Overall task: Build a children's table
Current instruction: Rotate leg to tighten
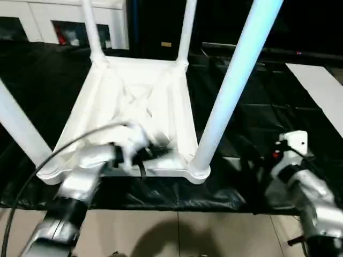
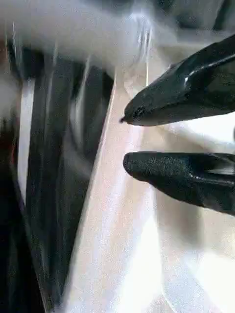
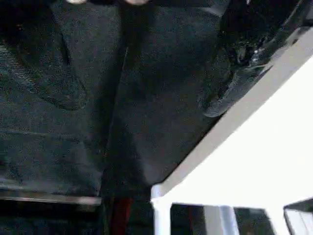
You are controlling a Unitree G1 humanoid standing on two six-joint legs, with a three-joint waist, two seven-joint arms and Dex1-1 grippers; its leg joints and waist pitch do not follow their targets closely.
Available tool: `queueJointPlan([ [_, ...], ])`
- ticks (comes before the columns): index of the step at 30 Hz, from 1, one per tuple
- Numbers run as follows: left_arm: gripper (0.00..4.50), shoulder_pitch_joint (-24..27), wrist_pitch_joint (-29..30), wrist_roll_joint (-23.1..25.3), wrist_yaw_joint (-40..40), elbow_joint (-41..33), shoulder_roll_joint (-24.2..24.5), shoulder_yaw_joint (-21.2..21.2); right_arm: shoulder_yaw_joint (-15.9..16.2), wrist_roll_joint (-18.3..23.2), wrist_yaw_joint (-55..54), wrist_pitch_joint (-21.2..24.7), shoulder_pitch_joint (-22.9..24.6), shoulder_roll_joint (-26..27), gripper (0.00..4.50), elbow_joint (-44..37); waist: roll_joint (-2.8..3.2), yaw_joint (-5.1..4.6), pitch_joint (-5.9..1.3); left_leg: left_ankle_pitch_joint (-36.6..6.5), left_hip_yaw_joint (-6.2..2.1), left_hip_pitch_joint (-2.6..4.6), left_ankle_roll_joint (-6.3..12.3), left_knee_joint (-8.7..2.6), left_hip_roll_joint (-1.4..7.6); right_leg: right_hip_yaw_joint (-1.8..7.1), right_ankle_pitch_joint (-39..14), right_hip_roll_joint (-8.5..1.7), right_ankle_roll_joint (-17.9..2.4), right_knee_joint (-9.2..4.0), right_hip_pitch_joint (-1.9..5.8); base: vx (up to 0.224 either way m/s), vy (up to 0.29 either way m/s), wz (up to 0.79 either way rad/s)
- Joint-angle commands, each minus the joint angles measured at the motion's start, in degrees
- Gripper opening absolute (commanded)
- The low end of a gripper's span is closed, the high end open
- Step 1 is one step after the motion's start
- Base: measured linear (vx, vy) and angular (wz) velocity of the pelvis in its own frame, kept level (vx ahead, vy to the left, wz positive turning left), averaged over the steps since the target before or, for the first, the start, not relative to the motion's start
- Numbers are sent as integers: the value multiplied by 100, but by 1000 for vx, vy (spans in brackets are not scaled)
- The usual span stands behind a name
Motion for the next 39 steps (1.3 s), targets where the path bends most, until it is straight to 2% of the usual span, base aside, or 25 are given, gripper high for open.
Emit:
queueJointPlan([
  [1,139,435,241,179,1495,-698,-471,557,59,-170,-429,182,295,180,450,-522,69,-9,-286,-1260,76,2,130,-337,41,152,-677,-181,-1084,-345,289,0,0,0],
  [3,157,829,381,298,2147,-1290,-768,771,159,-214,-645,329,503,334,450,-838,10,-15,-282,-1421,80,11,155,-340,42,147,-1019,-181,-995,-403,275,0,0,0],
  [10,157,1575,519,639,2810,-2394,-1131,832,449,-391,-772,385,1083,493,450,-1239,36,-28,-258,-1632,54,-13,109,-368,20,159,-1377,-133,-550,-471,198,0,0,0],
  [13,157,1767,697,675,2994,-2744,-1151,724,523,-495,-865,421,1182,523,450,-1330,60,-72,-311,2,84,-156,443,-233,-58,128,595,-44,-886,-337,166,0,0,0],
  [14,157,1853,807,804,3111,-2896,-1143,656,520,-500,-927,457,1199,550,450,-1375,12,-105,-402,1290,118,-211,859,-87,-149,71,2183,35,-1203,-216,106,0,0,0],
  [16,188,2055,915,824,3278,-3141,-1210,676,478,-415,-973,478,1221,600,450,-1432,26,-122,-531,2386,141,-330,1496,111,-302,-29,3796,107,-1566,-138,-9,0,0,0],
  [17,193,2202,901,823,3379,-3304,-1270,751,479,-375,-913,452,1247,569,450,-1476,12,-162,-515,1788,158,-407,1700,110,-319,-67,3341,56,-1676,-262,-80,-96,10,-1],
  [18,193,2368,877,789,3476,-3492,-1342,870,478,-331,-776,388,1277,489,450,-1505,29,-182,-528,1212,134,-421,1717,105,-306,-73,2693,23,-1657,-316,-45,-126,30,-3],
  [19,193,2474,877,715,3438,-3591,-1356,893,466,-275,-665,353,1294,442,450,-1499,124,-224,-345,-1478,126,-292,1289,-99,-96,-188,-1201,-4,-1268,-639,-133,-126,30,-3],
  [20,210,2607,837,645,3365,-3694,-1346,899,461,-194,-517,324,1332,392,450,-1506,124,-224,-345,-1478,126,-292,1289,-99,-96,-188,-1201,-4,-1268,-639,-133,-137,41,-4],
  [21,227,2792,759,676,3382,-3840,-1341,913,501,-147,-278,274,1401,250,450,-1538,113,-319,-238,-3114,57,-48,581,-40,-54,-313,-3552,-19,-429,-838,-235,-184,44,-16],
  [22,238,2953,718,760,3463,-3948,-1352,954,529,-65,-39,269,1460,124,450,-1577,266,-529,71,-4985,-125,-56,5,-536,167,-981,-3862,273,387,-835,-28,-184,44,-16],
  [23,238,3068,706,838,3543,-4010,-1369,998,538,19,128,289,1508,52,450,-1616,399,-167,27,-5505,-45,-672,-84,-1028,372,-685,-2415,85,-75,748,703,-54,60,-17],
  [24,243,3193,720,939,3664,-4078,-1388,1040,542,122,321,321,1552,-30,450,-1651,223,123,96,-5503,151,-789,-82,-967,381,-639,-1666,81,-216,811,689,0,0,0],
  [25,243,3566,623,1106,3926,-4269,-1480,1174,511,388,739,398,1663,-205,450,-1780,23,132,-72,-4365,368,-273,-41,-622,313,76,-3255,-127,155,718,481,0,0,0],
  [26,276,3647,622,1148,3986,-4318,-1495,1196,503,450,821,427,1684,-240,450,-1810,-375,72,-192,-3415,165,-28,-188,40,164,219,-4570,-396,508,29,202,-48,-145,-1],
  [27,276,3810,650,1195,4080,-4436,-1525,1220,489,560,971,490,1713,-314,450,-1869,-380,140,101,-2203,144,130,-51,932,-54,333,-6683,-838,648,-907,-408,-2,-89,-24],
  [28,277,3879,703,1239,4198,-4542,-1557,1212,477,641,1109,556,1641,-389,450,-1847,-229,128,24,-607,-279,-357,262,845,-148,674,-6410,-956,348,-737,173,-2,-89,-24],
  [29,277,3929,727,1294,4309,-4652,-1589,1242,473,727,1213,639,1556,-432,450,-1838,-286,186,70,-994,-277,-147,-6,455,-38,416,-5745,-706,106,-612,125,-68,32,-6],
  [30,283,4011,758,1309,4362,-4758,-1618,1285,488,797,1290,695,1532,-452,450,-1882,-212,160,57,-1464,-284,-40,-100,266,-22,315,-5002,-542,-87,-474,106,-94,5,24],
  [31,301,4029,785,1324,4392,-4796,-1629,1306,493,832,1326,727,1499,-460,450,-1887,-74,118,-37,-2261,-275,101,-39,-102,90,183,-2800,-214,-518,-262,153,-94,5,24],
  [33,324,3879,914,1243,4376,-4779,-1559,1353,643,829,1415,777,1393,-499,450,-1922,-57,81,-65,-1980,-292,15,39,-300,156,128,-1489,-206,-714,-240,358,-69,30,9],
  [35,331,3471,907,1236,4420,-4535,-1428,1404,774,841,1468,824,1258,-477,450,-1903,-42,53,-54,-2577,-275,78,-92,-353,116,121,-2087,-241,-588,-376,316,-54,54,-5],
  [37,365,3182,939,1201,4416,-4311,-1330,1427,839,838,1450,841,1205,-421,450,-1887,-37,37,-21,-2756,-281,55,-216,-375,90,149,-2438,-297,-464,-465,287,0,0,0],
  [39,368,2760,986,1207,4397,-3911,-1134,1476,1018,758,1446,839,1136,-355,450,-1847,-35,18,-60,-2804,-287,78,-269,-370,58,156,-2486,-315,-377,-496,293,0,0,0],
])
